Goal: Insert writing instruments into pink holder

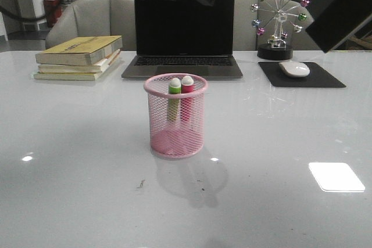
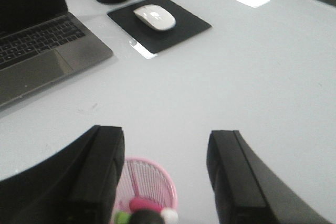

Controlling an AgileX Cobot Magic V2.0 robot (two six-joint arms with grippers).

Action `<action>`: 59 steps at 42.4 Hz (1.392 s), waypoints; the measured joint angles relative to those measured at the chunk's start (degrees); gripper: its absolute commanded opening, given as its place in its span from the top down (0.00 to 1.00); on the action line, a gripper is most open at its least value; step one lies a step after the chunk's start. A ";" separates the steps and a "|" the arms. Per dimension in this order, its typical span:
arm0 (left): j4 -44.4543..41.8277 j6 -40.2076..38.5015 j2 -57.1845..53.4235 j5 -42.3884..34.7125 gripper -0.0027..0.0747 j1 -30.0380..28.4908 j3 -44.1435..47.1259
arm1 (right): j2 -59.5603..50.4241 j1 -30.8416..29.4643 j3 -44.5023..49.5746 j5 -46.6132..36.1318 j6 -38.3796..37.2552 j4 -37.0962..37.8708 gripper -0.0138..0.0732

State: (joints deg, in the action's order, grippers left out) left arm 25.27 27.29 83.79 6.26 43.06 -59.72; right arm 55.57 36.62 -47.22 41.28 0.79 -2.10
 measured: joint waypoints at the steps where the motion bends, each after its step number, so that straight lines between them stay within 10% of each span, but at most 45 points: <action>1: -0.78 0.00 -1.41 2.53 0.42 -0.29 0.00 | 0.00 0.00 0.00 0.00 0.00 0.00 0.30; 17: -15.68 -3.85 -23.64 30.76 0.42 -2.18 4.92 | 0.00 0.00 0.00 0.00 0.00 0.00 0.30; 42: -28.38 -22.76 -46.35 37.78 0.42 -2.26 19.88 | -9.31 0.00 5.22 2.53 -0.79 3.11 0.31; 59: -28.38 -23.01 -46.35 38.03 0.84 -2.26 19.99 | -18.78 0.00 9.46 3.82 -0.79 2.74 0.77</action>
State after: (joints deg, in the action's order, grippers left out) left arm -3.11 4.28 37.43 44.29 40.80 -39.73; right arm 36.79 36.62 -37.76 45.09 0.00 0.64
